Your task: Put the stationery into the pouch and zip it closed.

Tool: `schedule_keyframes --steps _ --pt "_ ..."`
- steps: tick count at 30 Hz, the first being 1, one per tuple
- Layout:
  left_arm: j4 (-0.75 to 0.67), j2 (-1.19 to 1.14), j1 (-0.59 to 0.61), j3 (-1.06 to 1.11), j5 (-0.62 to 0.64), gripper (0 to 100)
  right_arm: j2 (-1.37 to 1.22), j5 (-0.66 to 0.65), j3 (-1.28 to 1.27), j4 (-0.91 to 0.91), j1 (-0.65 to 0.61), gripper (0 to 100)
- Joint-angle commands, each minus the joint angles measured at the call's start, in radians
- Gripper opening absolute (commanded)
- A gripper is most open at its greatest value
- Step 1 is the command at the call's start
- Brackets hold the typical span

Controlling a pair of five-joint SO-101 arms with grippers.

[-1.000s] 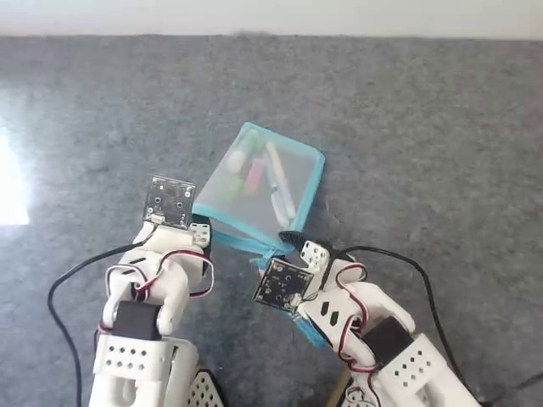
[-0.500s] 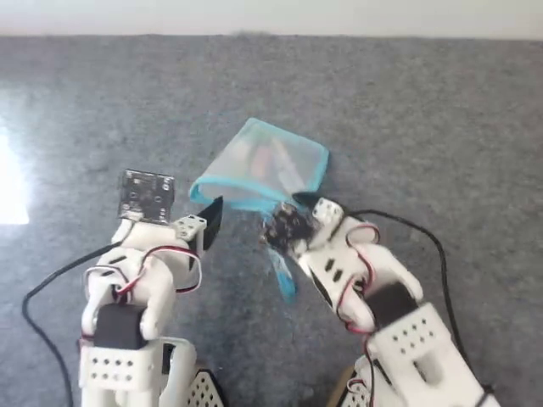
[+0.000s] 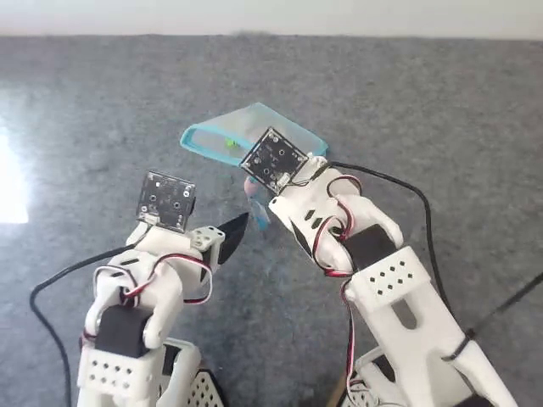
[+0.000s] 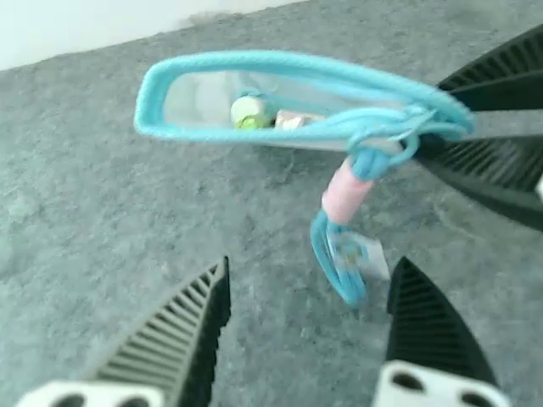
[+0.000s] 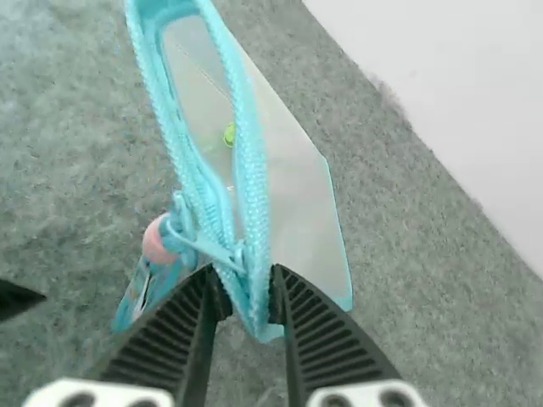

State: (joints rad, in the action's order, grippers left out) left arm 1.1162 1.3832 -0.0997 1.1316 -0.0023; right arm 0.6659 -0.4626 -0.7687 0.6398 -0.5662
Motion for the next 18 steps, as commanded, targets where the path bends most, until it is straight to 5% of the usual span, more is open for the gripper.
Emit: schedule_keyframes --steps 1,6,18 --pt "-0.169 0.008 -0.034 0.088 -0.009 29 0.050 0.017 0.060 0.056 0.013 0.8" --pt "-0.298 0.003 -0.040 0.176 -0.011 29 0.140 0.044 0.058 0.143 -0.021 0.8" --pt "-0.272 0.003 -0.163 0.186 -0.009 28 0.209 0.058 0.058 0.255 -0.084 0.8"
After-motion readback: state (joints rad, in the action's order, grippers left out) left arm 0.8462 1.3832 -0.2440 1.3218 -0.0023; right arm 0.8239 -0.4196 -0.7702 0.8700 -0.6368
